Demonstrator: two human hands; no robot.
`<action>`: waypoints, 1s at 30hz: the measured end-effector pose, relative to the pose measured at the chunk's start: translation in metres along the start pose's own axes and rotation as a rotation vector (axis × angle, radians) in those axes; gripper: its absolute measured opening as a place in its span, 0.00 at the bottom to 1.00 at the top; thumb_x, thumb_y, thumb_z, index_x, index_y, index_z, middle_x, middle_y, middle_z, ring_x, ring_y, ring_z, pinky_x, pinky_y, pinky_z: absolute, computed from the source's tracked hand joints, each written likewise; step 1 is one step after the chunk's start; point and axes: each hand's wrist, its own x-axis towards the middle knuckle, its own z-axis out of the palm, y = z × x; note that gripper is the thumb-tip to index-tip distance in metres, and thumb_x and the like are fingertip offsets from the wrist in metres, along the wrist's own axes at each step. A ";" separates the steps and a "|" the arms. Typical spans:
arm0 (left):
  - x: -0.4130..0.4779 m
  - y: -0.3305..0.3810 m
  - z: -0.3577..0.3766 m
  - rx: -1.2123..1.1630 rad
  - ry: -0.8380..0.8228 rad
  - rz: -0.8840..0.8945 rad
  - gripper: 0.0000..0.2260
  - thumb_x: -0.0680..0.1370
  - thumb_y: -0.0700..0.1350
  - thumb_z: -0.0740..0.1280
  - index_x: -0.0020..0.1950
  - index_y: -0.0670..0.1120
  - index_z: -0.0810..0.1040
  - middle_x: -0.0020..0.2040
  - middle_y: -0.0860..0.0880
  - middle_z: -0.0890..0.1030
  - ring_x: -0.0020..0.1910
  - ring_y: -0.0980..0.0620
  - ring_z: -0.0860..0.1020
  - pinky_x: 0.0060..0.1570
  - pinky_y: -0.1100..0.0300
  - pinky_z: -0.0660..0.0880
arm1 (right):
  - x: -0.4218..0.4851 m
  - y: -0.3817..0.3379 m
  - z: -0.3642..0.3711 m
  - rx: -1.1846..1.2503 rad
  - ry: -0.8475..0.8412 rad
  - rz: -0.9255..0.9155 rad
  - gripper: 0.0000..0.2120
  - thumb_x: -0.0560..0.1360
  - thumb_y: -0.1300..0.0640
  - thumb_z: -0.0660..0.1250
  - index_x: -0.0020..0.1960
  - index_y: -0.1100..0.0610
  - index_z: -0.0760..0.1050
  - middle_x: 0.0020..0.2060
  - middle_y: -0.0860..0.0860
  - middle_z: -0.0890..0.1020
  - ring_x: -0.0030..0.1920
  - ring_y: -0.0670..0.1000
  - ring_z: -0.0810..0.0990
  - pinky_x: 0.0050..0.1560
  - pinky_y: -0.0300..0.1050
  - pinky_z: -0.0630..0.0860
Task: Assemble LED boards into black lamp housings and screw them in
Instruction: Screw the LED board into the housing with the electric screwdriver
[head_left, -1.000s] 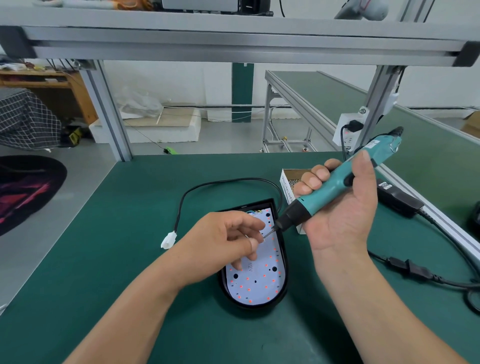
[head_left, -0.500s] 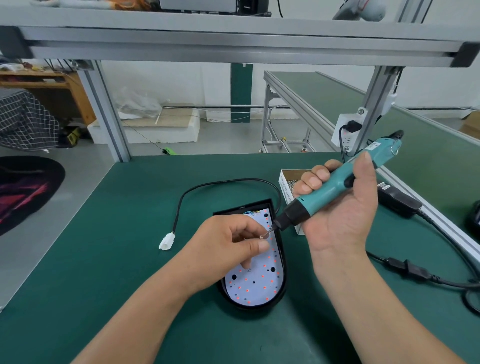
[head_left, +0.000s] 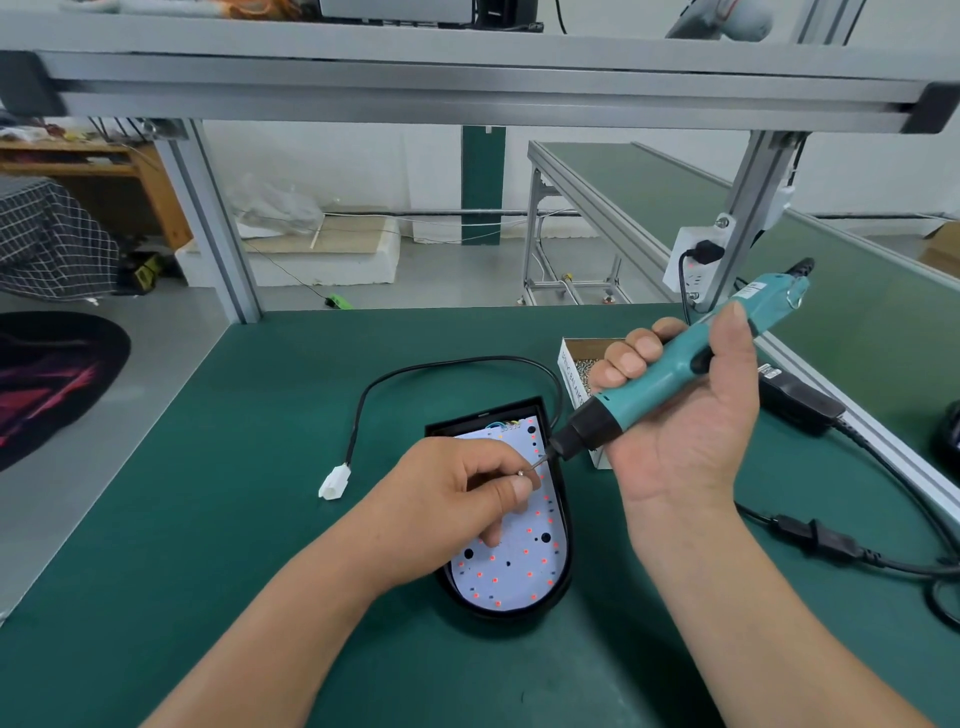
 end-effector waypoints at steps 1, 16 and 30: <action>0.000 0.001 0.000 0.013 -0.001 0.004 0.06 0.83 0.48 0.69 0.49 0.54 0.85 0.35 0.49 0.84 0.33 0.55 0.80 0.32 0.67 0.72 | 0.000 0.000 0.000 -0.005 -0.002 0.000 0.19 0.81 0.40 0.67 0.45 0.57 0.75 0.36 0.51 0.72 0.34 0.51 0.72 0.38 0.44 0.71; 0.000 0.004 0.002 0.072 0.004 0.029 0.09 0.84 0.46 0.68 0.45 0.52 0.83 0.33 0.55 0.82 0.33 0.58 0.80 0.35 0.67 0.74 | -0.004 0.002 0.003 -0.070 -0.015 -0.012 0.18 0.81 0.41 0.66 0.45 0.56 0.74 0.36 0.52 0.71 0.35 0.51 0.71 0.37 0.44 0.70; 0.000 0.001 0.004 0.117 0.009 0.041 0.07 0.82 0.50 0.67 0.47 0.52 0.83 0.38 0.48 0.84 0.37 0.50 0.83 0.39 0.53 0.80 | -0.004 0.003 0.003 -0.092 -0.010 -0.010 0.18 0.80 0.41 0.67 0.45 0.56 0.74 0.36 0.52 0.71 0.34 0.51 0.70 0.37 0.44 0.68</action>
